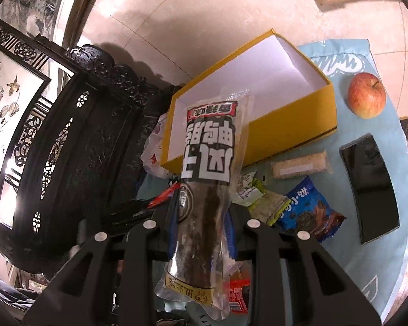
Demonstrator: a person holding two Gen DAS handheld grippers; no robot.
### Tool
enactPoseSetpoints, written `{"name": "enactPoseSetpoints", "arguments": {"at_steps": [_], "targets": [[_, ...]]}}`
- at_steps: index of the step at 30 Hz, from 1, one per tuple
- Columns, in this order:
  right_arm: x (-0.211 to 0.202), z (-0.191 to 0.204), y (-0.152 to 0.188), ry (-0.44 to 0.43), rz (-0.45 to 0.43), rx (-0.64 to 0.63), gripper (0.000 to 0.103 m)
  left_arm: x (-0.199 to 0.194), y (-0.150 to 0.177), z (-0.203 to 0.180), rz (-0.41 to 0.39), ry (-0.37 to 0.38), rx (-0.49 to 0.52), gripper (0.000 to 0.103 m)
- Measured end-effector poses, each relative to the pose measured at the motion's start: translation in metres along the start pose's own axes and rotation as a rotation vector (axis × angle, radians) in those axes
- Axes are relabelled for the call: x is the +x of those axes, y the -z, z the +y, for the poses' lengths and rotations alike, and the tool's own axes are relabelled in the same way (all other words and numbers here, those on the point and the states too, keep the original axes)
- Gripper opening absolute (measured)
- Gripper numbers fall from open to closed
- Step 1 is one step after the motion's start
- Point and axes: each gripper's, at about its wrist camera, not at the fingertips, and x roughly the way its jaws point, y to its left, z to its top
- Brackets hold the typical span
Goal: Organize snacks
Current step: 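Move left tool's red packet into the yellow box while right tool drops the sausage pack there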
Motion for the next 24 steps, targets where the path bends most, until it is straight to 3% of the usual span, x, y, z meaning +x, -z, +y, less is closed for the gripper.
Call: {"name": "enactPoseSetpoints", "arguments": {"at_steps": [5,9,13,19,20,22,24], "targets": [[-0.004,0.006,-0.023,-0.026,-0.044,-0.016,0.029,-0.055,-0.043,-0.008,-0.163,0.08,-0.021,0.026],[0.006,0.007,-0.06,-0.039,-0.093,-0.011,0.029,-0.053,-0.097,-0.012,-0.25,0.065,-0.037,0.027],[0.036,-0.006,-0.098,-0.017,-0.114,0.039,0.029,-0.009,-0.144,-0.009,-0.224,0.04,-0.058,0.027],[0.093,-0.053,-0.129,0.04,-0.096,0.206,0.033,0.065,-0.166,-0.003,-0.124,-0.025,-0.076,0.028],[0.1,-0.061,-0.132,0.042,-0.1,0.245,0.038,0.071,-0.164,0.0,-0.118,-0.039,-0.09,0.031],[0.114,-0.081,-0.133,0.05,-0.095,0.359,0.051,0.079,-0.161,0.005,-0.107,-0.102,-0.125,0.087],[0.11,-0.08,-0.132,0.062,-0.116,0.351,0.055,0.071,-0.154,0.004,-0.142,-0.165,-0.123,0.092]]}}
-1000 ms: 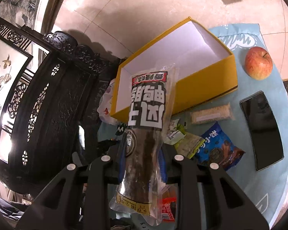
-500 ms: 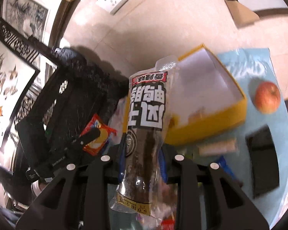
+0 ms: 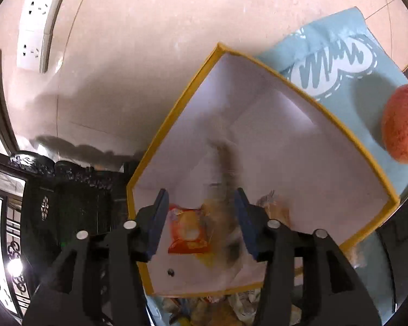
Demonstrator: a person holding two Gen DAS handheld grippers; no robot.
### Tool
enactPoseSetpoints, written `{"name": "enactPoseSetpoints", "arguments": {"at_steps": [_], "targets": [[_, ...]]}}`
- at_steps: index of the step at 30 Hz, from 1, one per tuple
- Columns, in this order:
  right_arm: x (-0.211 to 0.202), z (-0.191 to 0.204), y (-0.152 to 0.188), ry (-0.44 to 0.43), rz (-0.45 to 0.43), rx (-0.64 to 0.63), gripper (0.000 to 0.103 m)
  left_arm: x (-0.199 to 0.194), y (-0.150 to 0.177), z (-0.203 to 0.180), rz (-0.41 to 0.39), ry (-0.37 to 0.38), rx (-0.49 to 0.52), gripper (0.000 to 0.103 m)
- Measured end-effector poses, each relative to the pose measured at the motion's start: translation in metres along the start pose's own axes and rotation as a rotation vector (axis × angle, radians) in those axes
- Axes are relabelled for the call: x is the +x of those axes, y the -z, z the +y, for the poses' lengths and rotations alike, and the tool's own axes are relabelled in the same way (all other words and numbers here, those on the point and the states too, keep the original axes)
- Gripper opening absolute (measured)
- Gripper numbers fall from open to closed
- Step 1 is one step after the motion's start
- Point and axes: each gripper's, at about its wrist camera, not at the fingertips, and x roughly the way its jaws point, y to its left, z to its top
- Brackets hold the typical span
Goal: Organize snacks
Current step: 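Move left tool's red packet into the yellow box while right tool drops the sausage pack there, then grasp red chocolate bar pack with right tool while left tool grasps clear white snack bag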
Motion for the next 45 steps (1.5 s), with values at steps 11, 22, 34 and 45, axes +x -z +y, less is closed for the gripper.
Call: {"name": "enactPoseSetpoints", "arguments": {"at_steps": [11,22,34,45], "targets": [[-0.096,-0.001,0.095,0.188,-0.065,-0.378,0.077,-0.061,0.076,0.025,0.062,0.036,-0.035,0.097],[-0.113,-0.066,0.227,0.368,0.077,-0.409,0.077,-0.074,0.208,0.034,0.3,0.006,0.002,0.097],[-0.067,-0.031,0.319,0.388,0.311,-0.774,0.077,-0.092,0.239,0.058,0.33,-0.021,-0.054,0.097],[-0.067,-0.053,0.3,0.352,0.329,-0.58,0.045,-0.08,0.251,0.058,0.37,-0.062,0.025,0.097]]}}
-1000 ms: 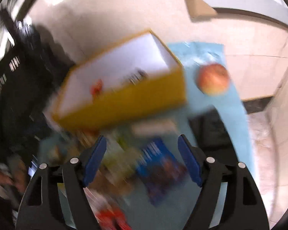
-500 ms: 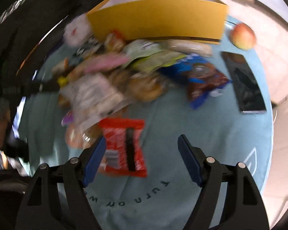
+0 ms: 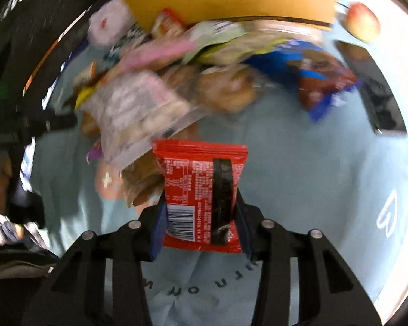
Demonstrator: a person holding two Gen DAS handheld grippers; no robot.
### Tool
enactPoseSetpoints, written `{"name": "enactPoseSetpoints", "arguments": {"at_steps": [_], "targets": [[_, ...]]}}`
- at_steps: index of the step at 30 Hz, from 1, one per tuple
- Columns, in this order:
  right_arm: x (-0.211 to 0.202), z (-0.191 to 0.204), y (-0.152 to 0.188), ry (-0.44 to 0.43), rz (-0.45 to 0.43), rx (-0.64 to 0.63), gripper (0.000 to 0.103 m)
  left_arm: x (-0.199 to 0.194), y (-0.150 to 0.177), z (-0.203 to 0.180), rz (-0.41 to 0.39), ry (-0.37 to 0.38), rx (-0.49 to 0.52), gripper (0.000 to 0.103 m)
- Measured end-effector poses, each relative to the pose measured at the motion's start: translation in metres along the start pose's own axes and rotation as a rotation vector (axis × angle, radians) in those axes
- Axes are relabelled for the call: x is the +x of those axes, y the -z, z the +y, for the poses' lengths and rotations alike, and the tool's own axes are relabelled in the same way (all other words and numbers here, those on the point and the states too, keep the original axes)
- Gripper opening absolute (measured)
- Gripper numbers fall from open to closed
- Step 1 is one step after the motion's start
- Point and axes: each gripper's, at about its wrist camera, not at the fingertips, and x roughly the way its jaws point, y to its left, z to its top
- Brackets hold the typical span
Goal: Organize snacks
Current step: 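Grasp red chocolate bar pack with right tool while left tool grasps clear white snack bag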
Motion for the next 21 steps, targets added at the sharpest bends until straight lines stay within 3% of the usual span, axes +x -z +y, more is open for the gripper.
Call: {"name": "enactPoseSetpoints", "arguments": {"at_steps": [4,8,13,16,21], "targets": [[-0.022,-0.024,0.004,-0.037,-0.028,0.092,0.045,-0.015,-0.006,-0.015,-0.031,0.053,0.04,0.097],[-0.031,-0.042,0.003,-0.062,-0.037,0.14,0.045,-0.024,-0.017,-0.036,-0.028,0.158,0.031,0.097],[-0.031,-0.049,0.007,-0.078,-0.029,0.148,0.045,-0.006,-0.03,-0.067,0.038,0.202,0.0,0.097],[-0.026,-0.051,0.005,-0.083,-0.021,0.15,0.045,0.01,-0.034,-0.085,0.063,0.174,0.026,0.098],[-0.023,-0.056,0.004,-0.08,-0.007,0.157,0.045,0.037,-0.034,-0.11,0.081,0.062,0.139,0.099]]}}
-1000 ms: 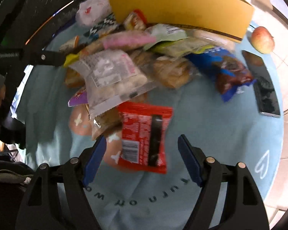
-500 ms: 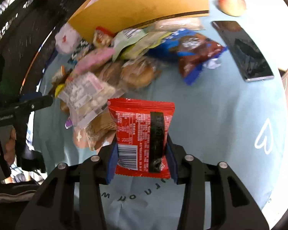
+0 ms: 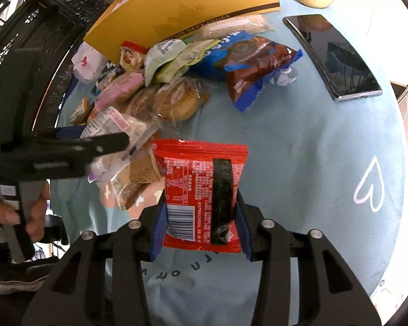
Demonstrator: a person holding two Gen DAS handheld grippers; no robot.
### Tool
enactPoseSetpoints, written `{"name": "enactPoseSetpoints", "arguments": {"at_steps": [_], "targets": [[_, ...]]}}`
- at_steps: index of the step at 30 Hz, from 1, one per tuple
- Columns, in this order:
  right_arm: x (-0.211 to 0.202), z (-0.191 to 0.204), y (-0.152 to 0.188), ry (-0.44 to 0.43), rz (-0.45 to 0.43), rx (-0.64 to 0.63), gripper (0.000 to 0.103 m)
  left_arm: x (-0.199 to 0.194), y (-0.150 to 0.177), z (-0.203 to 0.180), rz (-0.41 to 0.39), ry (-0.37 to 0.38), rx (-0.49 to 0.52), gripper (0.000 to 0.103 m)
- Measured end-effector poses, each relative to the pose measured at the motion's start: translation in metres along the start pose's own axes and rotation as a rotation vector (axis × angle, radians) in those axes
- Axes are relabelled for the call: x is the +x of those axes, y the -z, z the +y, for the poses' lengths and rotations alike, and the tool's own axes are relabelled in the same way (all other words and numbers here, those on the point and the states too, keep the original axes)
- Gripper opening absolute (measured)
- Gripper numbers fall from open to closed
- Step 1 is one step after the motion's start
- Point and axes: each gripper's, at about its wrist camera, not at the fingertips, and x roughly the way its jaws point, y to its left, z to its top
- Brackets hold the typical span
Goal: Organize snacks
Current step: 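Grasp red chocolate bar pack with right tool while left tool grasps clear white snack bag, then carry both packs over the yellow box and open both tools to release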
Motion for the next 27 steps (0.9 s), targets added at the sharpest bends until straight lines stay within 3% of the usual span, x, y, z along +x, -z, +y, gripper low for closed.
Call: {"name": "enactPoseSetpoints", "arguments": {"at_steps": [3,5,7,9,20,27], "targets": [[0.0,-0.002,-0.002,0.003,0.005,-0.003,0.045,0.009,0.004,-0.009,-0.047,-0.03,0.054,0.097],[0.0,-0.001,-0.003,0.003,0.005,-0.01,0.045,0.008,0.007,-0.015,-0.076,-0.067,0.116,0.082],[0.001,0.001,-0.005,0.001,0.006,-0.015,0.045,0.001,0.007,-0.008,-0.083,0.0,0.083,0.063],[0.002,0.004,-0.007,-0.001,0.005,-0.018,0.045,-0.01,0.008,-0.001,-0.1,0.035,0.067,0.057],[-0.018,0.021,-0.021,-0.055,-0.04,-0.032,0.045,-0.074,0.027,0.047,-0.195,0.104,-0.05,0.058],[-0.056,0.038,-0.049,-0.103,-0.145,-0.057,0.045,-0.124,0.013,0.055,-0.3,0.17,-0.064,0.059]]}}
